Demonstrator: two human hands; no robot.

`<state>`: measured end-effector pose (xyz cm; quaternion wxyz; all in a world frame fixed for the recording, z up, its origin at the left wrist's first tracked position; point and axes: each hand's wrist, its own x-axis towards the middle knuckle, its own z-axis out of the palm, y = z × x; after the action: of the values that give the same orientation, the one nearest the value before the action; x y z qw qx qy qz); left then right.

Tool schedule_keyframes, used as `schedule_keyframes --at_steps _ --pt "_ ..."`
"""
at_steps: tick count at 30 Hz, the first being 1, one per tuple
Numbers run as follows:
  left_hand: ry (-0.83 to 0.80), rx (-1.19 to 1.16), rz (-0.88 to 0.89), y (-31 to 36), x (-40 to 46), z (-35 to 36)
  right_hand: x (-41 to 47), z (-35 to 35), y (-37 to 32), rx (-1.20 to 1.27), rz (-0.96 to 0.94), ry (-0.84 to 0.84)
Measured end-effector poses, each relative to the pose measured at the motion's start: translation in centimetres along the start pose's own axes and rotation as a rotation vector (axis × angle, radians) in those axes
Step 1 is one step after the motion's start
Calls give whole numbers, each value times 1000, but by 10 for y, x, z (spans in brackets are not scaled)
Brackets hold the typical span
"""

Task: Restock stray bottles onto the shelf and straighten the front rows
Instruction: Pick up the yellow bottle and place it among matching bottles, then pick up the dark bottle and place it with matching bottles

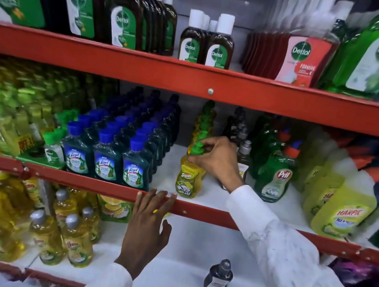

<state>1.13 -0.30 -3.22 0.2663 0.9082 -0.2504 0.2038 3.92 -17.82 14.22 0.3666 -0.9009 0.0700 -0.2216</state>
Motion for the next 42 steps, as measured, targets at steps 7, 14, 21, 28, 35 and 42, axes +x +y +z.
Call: schedule_keyframes --at_steps 7,14,21,28,35,42 --pt "20 88 -18 8 -1 2 5 9 3 -30 0 -44" --pt "63 181 95 48 2 26 -41 -9 33 -208 -179 107" --pt "41 101 213 82 7 58 -131 -28 132 -495 -273 266" --pt "-18 153 191 78 7 57 -181 -6 220 -491 -316 224" --pt "-39 213 166 82 9 58 -189 35 260 -283 72 -230" --pt "-76 233 160 84 8 52 -177 52 269 -175 187 -327"
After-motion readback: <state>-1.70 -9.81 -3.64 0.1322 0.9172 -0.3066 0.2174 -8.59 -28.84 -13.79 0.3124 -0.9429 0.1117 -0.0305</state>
